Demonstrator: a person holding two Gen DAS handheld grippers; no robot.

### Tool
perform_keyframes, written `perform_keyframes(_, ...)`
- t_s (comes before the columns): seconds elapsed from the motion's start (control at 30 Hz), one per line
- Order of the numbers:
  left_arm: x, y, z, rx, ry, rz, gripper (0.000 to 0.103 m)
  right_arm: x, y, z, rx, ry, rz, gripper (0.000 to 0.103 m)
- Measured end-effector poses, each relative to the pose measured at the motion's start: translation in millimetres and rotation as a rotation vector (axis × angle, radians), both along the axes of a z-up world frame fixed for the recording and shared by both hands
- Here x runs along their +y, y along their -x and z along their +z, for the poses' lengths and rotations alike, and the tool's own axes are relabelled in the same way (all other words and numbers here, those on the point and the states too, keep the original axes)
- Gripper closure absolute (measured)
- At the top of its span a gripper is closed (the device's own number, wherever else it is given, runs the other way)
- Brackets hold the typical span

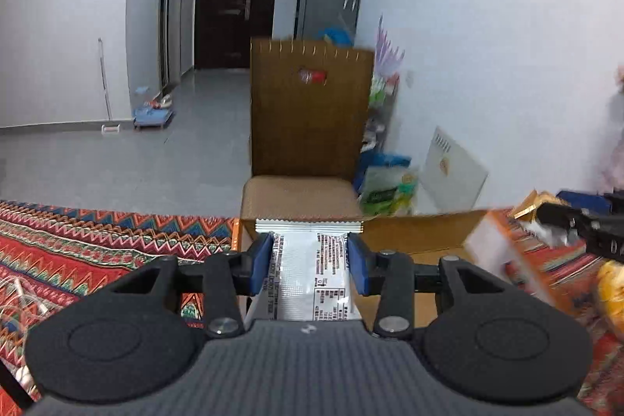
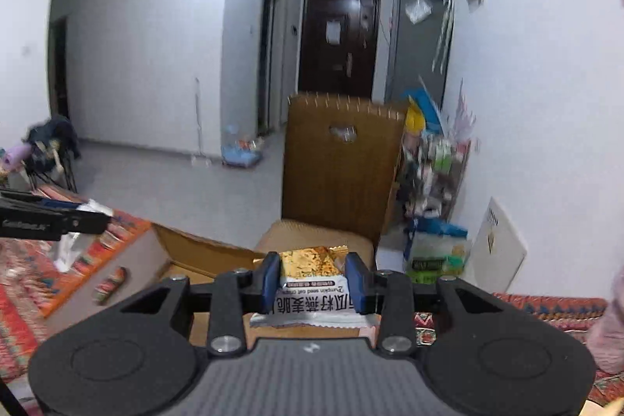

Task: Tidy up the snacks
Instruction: 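Carry both packets into the cardboard box and open both tools, then move both tools back over the snack pile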

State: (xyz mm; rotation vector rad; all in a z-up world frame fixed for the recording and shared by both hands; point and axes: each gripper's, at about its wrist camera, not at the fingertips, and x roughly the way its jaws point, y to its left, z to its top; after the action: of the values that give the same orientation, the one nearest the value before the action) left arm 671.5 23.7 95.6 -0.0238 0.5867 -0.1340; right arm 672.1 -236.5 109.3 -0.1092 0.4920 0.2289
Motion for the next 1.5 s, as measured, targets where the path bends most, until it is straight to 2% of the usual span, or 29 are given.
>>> perform_keyframes(0.1,3,-35,-29,0.050,-0.014,0.024,0.061,10,-47,-29,0.084,0.004,-0.006,0.067)
perform_keyframes(0.23,8,-64,-57,0.110,-0.014,0.026,0.060,25,-95,-68,0.176,0.074,-0.044,0.067)
perform_keyframes(0.27,6,-70,-59,0.139,-0.017,0.018,0.059,27,-104,-76,0.196,0.088,-0.067,0.067)
perform_keyframes(0.3,5,-72,-59,0.156,-0.025,0.012,0.053,28,-111,-83,0.214,0.105,-0.085,0.066)
perform_keyframes(0.33,5,-72,-59,0.144,-0.035,0.007,0.038,30,-120,-89,0.261,0.123,-0.104,0.056)
perform_keyframes(0.37,3,-70,-60,0.134,-0.060,0.007,0.035,28,-124,-93,0.293,0.119,-0.111,0.040)
perform_keyframes(0.43,1,-67,-61,0.138,-0.081,-0.014,0.033,23,-123,-93,0.305,0.073,-0.081,0.028)
perform_keyframes(0.47,0,-66,-61,0.137,-0.088,-0.013,0.033,20,-122,-94,0.307,0.048,-0.070,0.026)
perform_keyframes(0.7,-3,-67,-58,0.148,-0.058,-0.004,0.031,24,-112,-94,0.274,0.085,-0.067,0.025)
perform_keyframes(0.8,1,-48,-36,0.141,-0.034,0.023,0.027,22,-103,-83,0.272,0.081,-0.083,0.025)
perform_keyframes(0.87,3,-27,-14,0.113,-0.004,0.016,0.025,18,-86,-65,0.250,0.043,-0.078,0.025)
perform_keyframes(0.97,0,7,19,0.068,-0.007,0.012,0.021,16,-52,-32,0.211,-0.009,-0.066,0.023)
perform_keyframes(1.03,-4,36,43,0.023,-0.013,0.018,0.010,16,-26,-10,0.176,-0.016,-0.064,0.020)
perform_keyframes(1.1,-6,64,65,-0.009,-0.003,0.028,0.005,15,4,12,0.139,-0.019,-0.063,0.019)
perform_keyframes(1.17,-9,95,86,-0.037,0.015,0.035,0.003,13,38,33,0.108,-0.033,-0.062,0.009)
perform_keyframes(1.2,-10,114,96,-0.062,0.021,0.035,0.000,11,55,41,0.091,-0.040,-0.062,0.008)
perform_keyframes(1.3,-16,163,116,-0.119,0.018,0.030,0.000,7,109,63,0.036,-0.039,-0.062,0.000)
perform_keyframes(1.5,-24,271,136,-0.178,0.027,-0.013,0.000,-5,221,86,-0.047,-0.057,-0.046,0.000)
